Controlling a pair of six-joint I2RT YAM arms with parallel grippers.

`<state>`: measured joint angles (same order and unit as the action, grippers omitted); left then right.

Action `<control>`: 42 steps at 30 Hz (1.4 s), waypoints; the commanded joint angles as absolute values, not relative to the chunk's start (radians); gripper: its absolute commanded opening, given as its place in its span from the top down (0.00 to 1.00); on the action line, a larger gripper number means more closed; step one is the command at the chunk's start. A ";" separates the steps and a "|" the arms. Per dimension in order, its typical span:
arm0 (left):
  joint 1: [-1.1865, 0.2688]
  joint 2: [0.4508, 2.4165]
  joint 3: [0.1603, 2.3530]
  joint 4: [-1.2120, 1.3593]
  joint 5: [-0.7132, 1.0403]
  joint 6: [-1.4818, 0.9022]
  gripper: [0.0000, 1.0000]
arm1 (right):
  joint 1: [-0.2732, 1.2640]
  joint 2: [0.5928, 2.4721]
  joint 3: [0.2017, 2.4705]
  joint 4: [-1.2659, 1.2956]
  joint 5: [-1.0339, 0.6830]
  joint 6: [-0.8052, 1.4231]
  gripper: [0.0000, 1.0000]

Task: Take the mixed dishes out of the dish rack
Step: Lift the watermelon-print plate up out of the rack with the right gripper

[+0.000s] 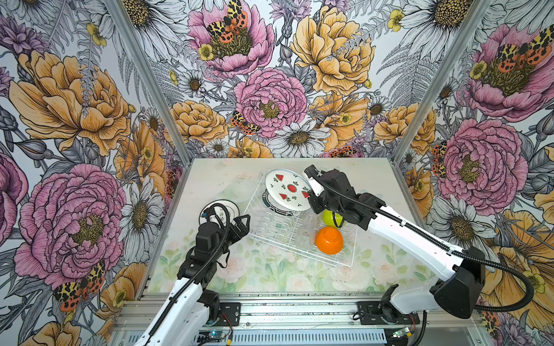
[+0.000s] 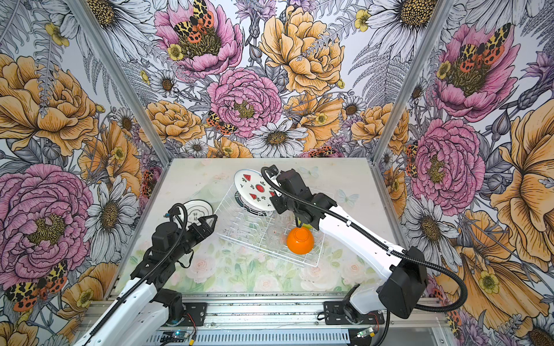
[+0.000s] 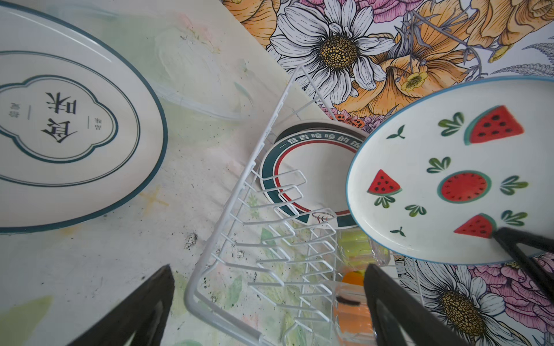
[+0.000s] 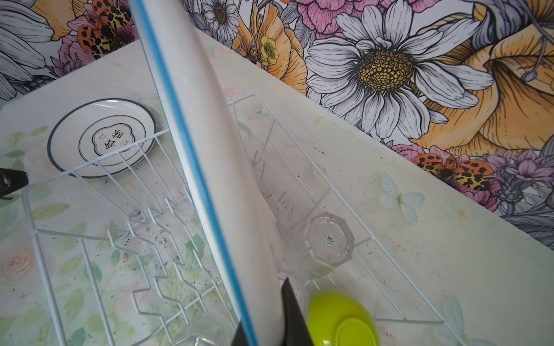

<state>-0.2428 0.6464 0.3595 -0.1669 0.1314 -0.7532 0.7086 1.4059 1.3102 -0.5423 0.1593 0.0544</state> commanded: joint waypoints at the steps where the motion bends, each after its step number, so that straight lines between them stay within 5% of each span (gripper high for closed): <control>1: -0.257 0.648 0.386 -0.131 0.109 -0.759 0.01 | 0.677 1.341 1.385 -0.398 0.182 0.146 1.00; 22: -0.337 0.770 0.550 -0.064 0.098 -0.741 0.01 | 0.560 1.321 1.411 -0.394 -0.069 0.348 1.00; 42: -0.414 1.104 0.762 0.178 0.223 -0.755 0.01 | 0.512 1.348 1.391 -0.283 -0.281 0.587 1.00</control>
<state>-0.4049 1.0805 0.7292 0.1009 0.1757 -0.7528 0.5156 1.3693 1.3487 -0.4870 -0.2081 0.5220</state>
